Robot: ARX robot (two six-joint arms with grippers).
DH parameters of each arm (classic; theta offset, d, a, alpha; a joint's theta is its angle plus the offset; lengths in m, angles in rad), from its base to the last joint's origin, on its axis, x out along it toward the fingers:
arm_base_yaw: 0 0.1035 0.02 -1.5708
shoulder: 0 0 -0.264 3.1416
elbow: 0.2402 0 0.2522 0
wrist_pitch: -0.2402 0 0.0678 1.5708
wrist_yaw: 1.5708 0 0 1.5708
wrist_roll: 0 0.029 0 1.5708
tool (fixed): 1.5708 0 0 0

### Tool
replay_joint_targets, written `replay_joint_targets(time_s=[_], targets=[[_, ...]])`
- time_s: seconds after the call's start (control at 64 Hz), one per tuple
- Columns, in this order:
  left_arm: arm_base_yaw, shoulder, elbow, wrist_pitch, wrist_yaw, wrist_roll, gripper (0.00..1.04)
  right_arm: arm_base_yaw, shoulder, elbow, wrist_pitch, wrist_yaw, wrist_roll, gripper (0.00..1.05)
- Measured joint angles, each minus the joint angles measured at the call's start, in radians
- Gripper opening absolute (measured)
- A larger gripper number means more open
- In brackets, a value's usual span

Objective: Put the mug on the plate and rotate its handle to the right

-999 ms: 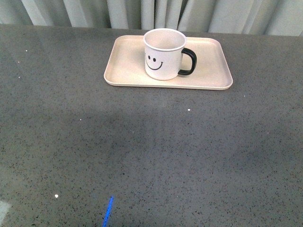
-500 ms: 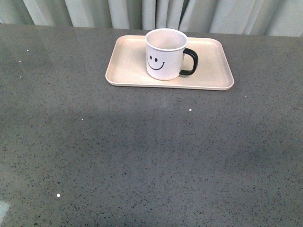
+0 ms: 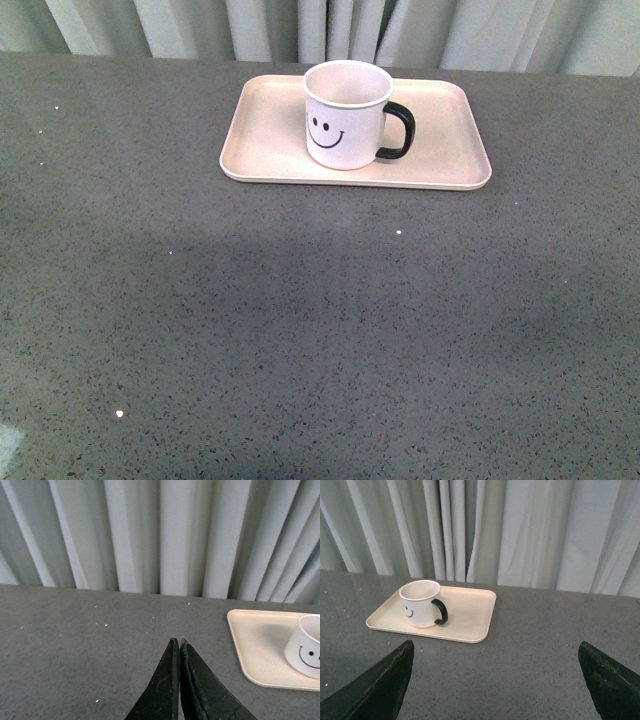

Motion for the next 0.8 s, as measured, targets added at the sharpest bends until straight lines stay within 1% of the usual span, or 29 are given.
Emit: replay_joint_targets(time_s=[0.297,0.344,0.39,0.796], targets=[[0.013,-0.199,-0.105,-0.099,0.002,0.001,0.01,0.000,0.000,0.000,0.000,0.000,0.000,0.96],[0.013,-0.203,-0.134,-0.055,0.003,0.001,0.01,0.000,0.000,0.000,0.000,0.000,0.000,0.96],[0.013,-0.215,-0.152,-0.058,0.003,0.001,0.01,0.000,0.000,0.000,0.000,0.000,0.000,0.96],[0.013,-0.514,-0.195,-0.318,0.003,0.001,0.01,0.000,0.000,0.000,0.000,0.000,0.000,0.96]])
